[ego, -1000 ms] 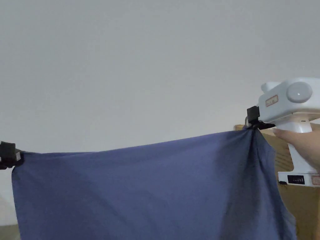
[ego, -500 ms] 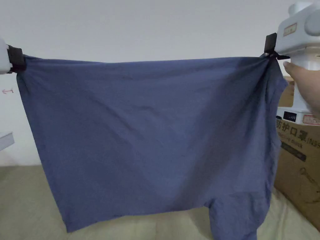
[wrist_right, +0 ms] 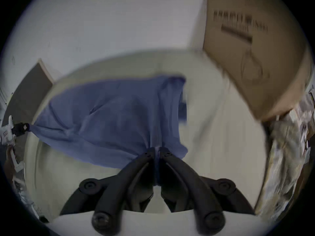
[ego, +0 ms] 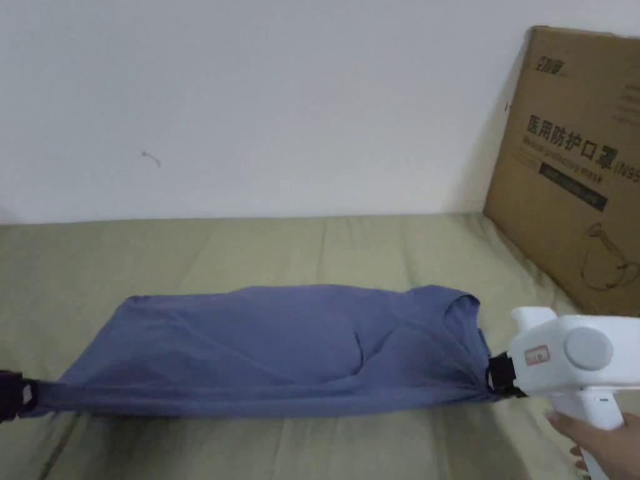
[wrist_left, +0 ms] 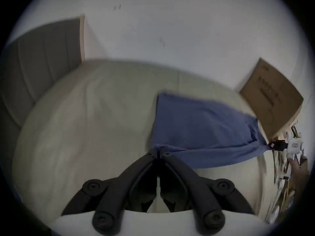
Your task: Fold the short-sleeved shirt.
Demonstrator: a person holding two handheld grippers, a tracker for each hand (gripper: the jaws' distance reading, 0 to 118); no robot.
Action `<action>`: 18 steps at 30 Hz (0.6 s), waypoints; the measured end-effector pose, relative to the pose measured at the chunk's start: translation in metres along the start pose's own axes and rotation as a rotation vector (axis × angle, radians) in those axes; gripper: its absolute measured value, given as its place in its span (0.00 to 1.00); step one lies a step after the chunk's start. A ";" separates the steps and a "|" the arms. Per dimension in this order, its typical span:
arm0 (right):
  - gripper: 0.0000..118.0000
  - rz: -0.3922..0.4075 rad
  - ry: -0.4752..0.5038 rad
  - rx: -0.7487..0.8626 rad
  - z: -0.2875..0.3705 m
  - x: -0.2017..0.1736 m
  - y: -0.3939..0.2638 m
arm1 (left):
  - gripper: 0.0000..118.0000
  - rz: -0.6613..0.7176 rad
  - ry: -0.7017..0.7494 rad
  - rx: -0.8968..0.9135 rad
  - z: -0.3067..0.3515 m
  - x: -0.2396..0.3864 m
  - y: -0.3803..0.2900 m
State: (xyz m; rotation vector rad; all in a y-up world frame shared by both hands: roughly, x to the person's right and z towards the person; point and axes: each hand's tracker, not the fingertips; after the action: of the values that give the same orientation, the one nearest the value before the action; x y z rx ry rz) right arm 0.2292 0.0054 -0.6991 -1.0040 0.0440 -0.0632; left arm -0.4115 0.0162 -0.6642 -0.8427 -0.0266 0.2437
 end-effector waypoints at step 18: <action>0.04 -0.001 0.092 -0.172 0.138 0.053 -0.247 | 0.00 -0.131 -0.098 -0.250 0.156 -0.029 -0.200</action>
State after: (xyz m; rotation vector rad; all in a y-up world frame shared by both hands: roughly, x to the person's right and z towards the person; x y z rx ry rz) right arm 0.2832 -0.0150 -0.4170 -1.1722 0.1353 -0.1076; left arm -0.4181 -0.0038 -0.4095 -1.0726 -0.2065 0.1595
